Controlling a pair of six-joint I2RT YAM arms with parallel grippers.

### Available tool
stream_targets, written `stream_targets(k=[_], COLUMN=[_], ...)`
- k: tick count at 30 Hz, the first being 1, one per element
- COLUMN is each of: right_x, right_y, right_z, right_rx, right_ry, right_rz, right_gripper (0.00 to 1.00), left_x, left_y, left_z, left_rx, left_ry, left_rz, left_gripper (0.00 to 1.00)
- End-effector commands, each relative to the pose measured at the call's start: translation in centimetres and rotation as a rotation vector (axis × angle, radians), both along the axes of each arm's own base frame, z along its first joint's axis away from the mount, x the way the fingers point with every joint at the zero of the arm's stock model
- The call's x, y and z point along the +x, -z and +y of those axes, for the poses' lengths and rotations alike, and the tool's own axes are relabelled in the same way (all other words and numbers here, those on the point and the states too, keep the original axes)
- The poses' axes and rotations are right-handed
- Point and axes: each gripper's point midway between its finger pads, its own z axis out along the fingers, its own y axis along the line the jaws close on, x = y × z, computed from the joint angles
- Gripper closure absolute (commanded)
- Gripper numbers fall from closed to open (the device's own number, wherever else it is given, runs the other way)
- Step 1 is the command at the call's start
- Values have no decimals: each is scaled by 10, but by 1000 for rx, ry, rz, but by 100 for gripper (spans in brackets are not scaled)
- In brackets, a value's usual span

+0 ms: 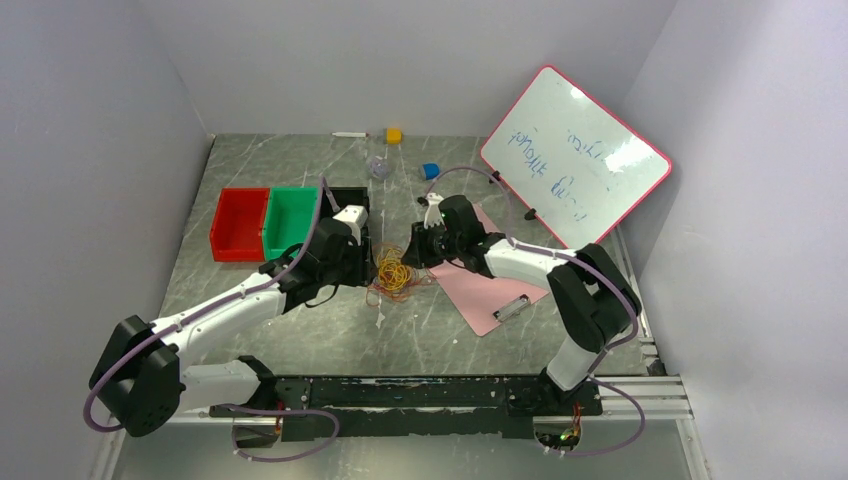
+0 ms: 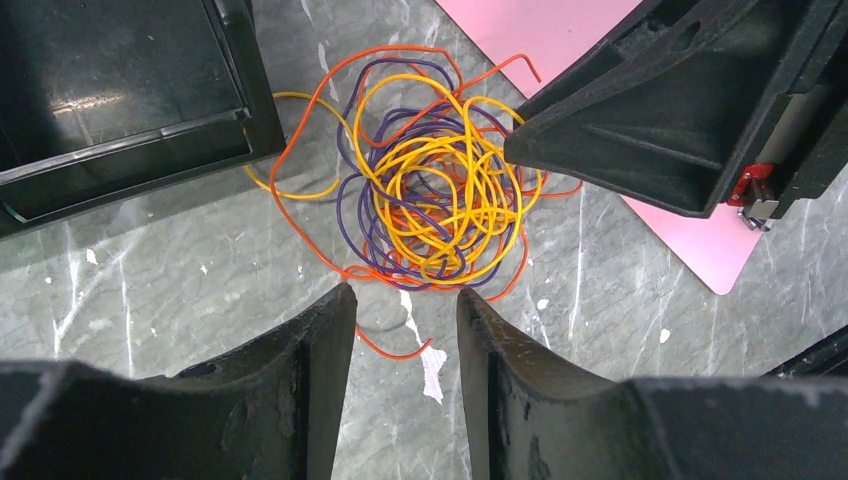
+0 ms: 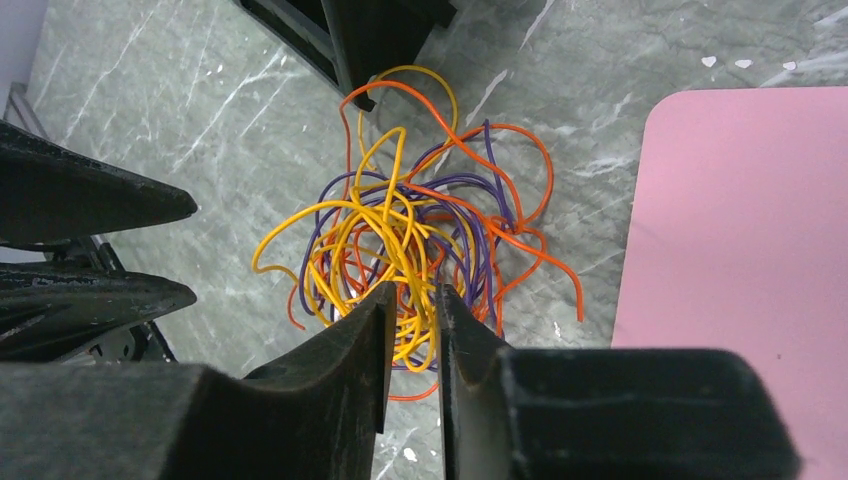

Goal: Untangle the cables

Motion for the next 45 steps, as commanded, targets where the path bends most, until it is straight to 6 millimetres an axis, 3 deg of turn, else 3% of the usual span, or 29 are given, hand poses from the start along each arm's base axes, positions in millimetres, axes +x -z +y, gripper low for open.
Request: stream_targets(k=[1,5,9,13,14,16,22,30,33,41,45], right_x=[6,7,9,7,5,1,-10,-16,-18,-19,-18], right_y=[-5,-9,-37,-65,-72,-83,-103,-140,-165,-257,-315], right_z=[9,8,5,1,0,-1,-3,1,0,-17,-35], right_rx=[15,12,38,62,71,91,147,232,282,423,490], right_ry=[-8,-8,-1,5,6,8,13,5,16,110,186], right_rz=[-33,-55,-145,-212,-219,-225,-208,-229,-261,-423,-541], right_gripper=[77,90,100,100,100,100,100,100,100,100,100], left_x=[4,2,6,14,16,22,44,59,62,52,41], left_y=[-3,3,5,-8,-12,-18,-20,-16,1,48,64], left_z=[-4,-3,-3,-16,-18,-20,-16,-34,-32,-41,-41], left_rx=[-26,-24,-36,-98,-113,-136,-134,-194,-173,-132,-108], left_ry=[0,-10,-36,-27,-28,-53,-163,-163,-196,-145,-129], left_rz=[-23,-15,-21,-46,-55,-72,-116,-126,-98,-2,27], left_gripper=[53,52,46,38,31,26,24,24,26,34,35])
